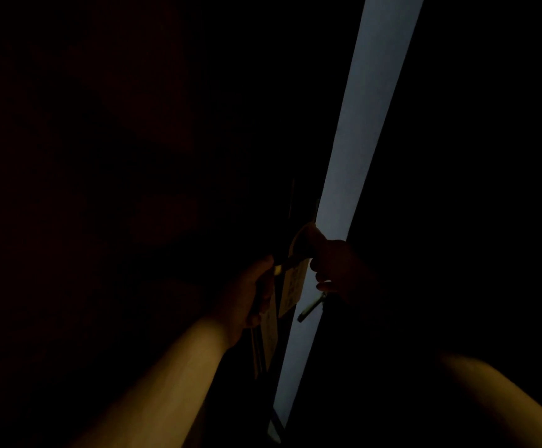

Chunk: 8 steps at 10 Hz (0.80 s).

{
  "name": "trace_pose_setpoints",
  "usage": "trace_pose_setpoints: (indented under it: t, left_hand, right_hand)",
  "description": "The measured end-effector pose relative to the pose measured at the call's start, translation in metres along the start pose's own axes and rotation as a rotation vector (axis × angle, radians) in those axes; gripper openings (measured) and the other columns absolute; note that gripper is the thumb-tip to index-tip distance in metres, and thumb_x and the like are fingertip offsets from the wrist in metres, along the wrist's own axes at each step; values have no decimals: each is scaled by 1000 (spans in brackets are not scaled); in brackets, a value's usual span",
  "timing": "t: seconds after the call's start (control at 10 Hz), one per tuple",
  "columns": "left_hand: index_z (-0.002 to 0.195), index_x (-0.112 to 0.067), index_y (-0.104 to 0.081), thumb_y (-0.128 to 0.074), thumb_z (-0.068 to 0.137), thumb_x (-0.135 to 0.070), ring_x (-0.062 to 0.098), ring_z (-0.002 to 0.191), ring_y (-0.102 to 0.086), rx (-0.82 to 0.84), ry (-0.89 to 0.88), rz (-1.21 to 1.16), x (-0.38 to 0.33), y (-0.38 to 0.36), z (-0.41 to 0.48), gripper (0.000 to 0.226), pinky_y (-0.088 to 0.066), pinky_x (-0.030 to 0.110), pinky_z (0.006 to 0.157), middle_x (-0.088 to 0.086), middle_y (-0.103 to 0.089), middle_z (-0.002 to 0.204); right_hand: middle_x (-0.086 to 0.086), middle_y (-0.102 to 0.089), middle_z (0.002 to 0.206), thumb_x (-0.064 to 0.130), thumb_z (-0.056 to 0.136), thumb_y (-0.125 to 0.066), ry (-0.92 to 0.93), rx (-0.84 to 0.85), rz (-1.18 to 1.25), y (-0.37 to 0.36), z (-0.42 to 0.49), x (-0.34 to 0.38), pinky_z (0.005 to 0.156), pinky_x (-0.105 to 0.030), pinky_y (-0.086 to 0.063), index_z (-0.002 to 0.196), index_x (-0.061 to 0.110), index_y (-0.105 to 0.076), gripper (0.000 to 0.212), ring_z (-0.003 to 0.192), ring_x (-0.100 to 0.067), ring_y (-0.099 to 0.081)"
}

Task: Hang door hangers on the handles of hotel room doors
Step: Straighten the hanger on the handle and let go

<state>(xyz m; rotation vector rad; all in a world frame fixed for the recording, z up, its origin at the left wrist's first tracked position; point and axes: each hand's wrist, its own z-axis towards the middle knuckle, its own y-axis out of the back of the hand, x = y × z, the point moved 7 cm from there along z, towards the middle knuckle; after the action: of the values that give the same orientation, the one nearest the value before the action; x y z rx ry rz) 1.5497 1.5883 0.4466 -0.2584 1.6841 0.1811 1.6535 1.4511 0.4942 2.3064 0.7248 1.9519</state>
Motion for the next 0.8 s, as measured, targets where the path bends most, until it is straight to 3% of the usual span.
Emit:
trace_pose_setpoints:
  t: [0.5,0.8]
  left_hand:
    - [67,-20,-50,-43,92,-62,13,50,-40,21,69,-21,1,-10,-9,49,-30,26,51,-1,-45,59]
    - [67,-20,-51,-42,92,-64,11,47,-40,15,105,-11,2,-13,-11,51,-31,24,48,-2,-46,59]
  right_hand:
    - [2,-53,74,52,99,-43,4,30,41,7,-15,-6,52,-29,-46,76,25,-51,36,62,-13,-50]
    - [2,-54,75,59,96,-40,24,36,0,10,-16,-7,62,-33,-44,76,29,-51,39,63,-15,-51]
